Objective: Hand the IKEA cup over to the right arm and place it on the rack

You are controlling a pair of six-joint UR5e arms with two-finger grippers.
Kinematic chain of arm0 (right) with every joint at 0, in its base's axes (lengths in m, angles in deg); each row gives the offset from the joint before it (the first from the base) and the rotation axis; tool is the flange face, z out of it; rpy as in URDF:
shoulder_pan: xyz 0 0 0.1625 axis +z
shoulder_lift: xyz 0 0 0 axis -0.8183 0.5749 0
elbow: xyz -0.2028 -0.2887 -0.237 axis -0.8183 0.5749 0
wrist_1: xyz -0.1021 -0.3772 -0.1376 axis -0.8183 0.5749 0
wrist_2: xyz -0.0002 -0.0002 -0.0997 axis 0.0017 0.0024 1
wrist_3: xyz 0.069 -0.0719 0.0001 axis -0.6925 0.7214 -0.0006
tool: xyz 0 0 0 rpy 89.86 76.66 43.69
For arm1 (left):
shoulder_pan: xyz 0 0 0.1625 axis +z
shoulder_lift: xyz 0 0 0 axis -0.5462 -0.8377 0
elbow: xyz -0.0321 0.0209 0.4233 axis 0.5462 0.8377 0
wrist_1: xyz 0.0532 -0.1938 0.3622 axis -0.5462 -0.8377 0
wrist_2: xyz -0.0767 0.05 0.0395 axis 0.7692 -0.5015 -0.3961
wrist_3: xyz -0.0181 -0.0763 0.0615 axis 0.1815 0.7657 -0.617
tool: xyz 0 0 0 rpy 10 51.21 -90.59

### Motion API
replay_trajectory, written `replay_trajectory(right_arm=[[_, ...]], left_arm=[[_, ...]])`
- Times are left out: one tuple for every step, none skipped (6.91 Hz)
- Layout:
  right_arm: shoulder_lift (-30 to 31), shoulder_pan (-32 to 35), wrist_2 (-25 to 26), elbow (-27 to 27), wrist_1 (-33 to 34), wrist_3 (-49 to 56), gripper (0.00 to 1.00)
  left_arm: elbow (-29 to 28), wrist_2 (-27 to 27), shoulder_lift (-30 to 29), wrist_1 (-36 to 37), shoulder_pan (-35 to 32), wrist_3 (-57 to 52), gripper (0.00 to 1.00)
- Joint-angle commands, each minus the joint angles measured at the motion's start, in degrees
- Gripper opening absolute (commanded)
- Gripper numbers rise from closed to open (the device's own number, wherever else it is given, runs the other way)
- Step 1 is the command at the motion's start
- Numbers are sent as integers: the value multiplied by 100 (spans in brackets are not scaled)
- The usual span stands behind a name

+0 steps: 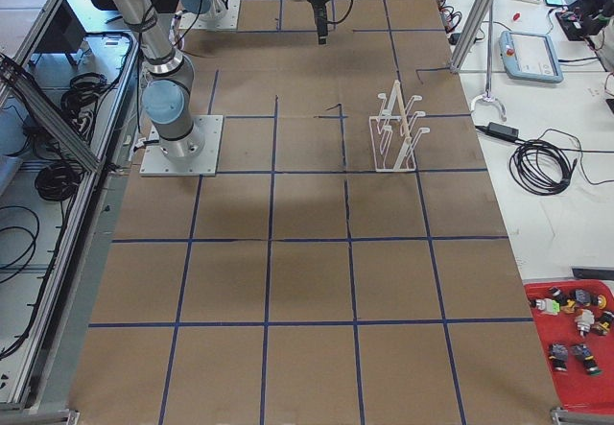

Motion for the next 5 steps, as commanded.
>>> replay_trajectory(right_arm=[[0,0,0,-9,-6,0,100],[0,0,0,-9,-6,0,100],[0,0,0,-9,12,0,100],[0,0,0,-9,12,0,100],[9,0,0,-9,21,0,100]], left_arm=[[2,-26,-66,9,61,-44,100],[2,-79,-67,0,175,-45,100],[2,-70,-76,9,428,-62,100],[2,-53,-76,0,875,-297,100],[2,-61,-119,9,1279,-717,100]])
